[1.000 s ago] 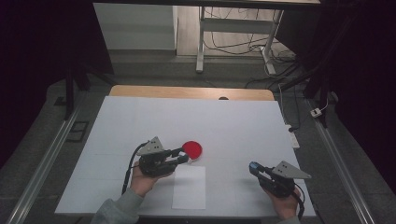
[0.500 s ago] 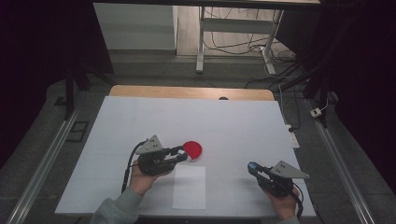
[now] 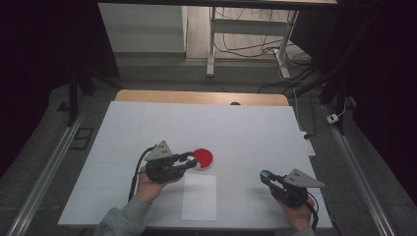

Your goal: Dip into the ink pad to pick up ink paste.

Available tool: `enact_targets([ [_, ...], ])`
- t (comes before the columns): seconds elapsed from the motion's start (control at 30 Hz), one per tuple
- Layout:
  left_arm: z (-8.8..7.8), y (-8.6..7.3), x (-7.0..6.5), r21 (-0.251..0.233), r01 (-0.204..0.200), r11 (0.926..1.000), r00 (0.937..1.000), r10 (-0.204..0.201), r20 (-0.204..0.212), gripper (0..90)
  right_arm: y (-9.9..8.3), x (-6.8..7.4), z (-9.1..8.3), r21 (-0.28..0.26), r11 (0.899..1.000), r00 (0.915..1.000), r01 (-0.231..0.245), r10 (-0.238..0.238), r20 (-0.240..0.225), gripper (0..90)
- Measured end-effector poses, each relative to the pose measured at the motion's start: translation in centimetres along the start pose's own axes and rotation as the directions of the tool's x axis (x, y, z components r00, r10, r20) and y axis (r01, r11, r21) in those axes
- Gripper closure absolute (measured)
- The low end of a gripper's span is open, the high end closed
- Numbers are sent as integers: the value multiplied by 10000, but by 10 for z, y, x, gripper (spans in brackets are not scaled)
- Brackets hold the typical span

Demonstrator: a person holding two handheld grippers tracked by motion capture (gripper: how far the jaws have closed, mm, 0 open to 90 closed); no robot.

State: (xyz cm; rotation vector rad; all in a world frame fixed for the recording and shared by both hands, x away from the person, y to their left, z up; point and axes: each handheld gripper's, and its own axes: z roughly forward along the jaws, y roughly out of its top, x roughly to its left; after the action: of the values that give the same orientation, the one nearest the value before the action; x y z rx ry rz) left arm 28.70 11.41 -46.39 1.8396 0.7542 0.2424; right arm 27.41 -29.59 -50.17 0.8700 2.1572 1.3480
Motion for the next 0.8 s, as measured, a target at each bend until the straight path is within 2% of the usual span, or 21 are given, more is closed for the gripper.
enact_targets([
  [0.33, 6, 6, 6, 201, -166, 9997, 9997, 170, -162, 655, 1, 1, -1, -90, 10000, 10000, -16, 16, 43, 739],
  [0.43, 9, 8, 8, 198, -84, 9998, 9997, 88, -206, 655, 0, 1, 0, -68, 10000, 10000, -4, 4, 26, 739],
  [0.8, 23, 15, 15, 599, -155, 9981, 9980, 192, -607, 655, 0, 1, 0, -61, 10000, 10000, -8, 8, -39, 739],
])
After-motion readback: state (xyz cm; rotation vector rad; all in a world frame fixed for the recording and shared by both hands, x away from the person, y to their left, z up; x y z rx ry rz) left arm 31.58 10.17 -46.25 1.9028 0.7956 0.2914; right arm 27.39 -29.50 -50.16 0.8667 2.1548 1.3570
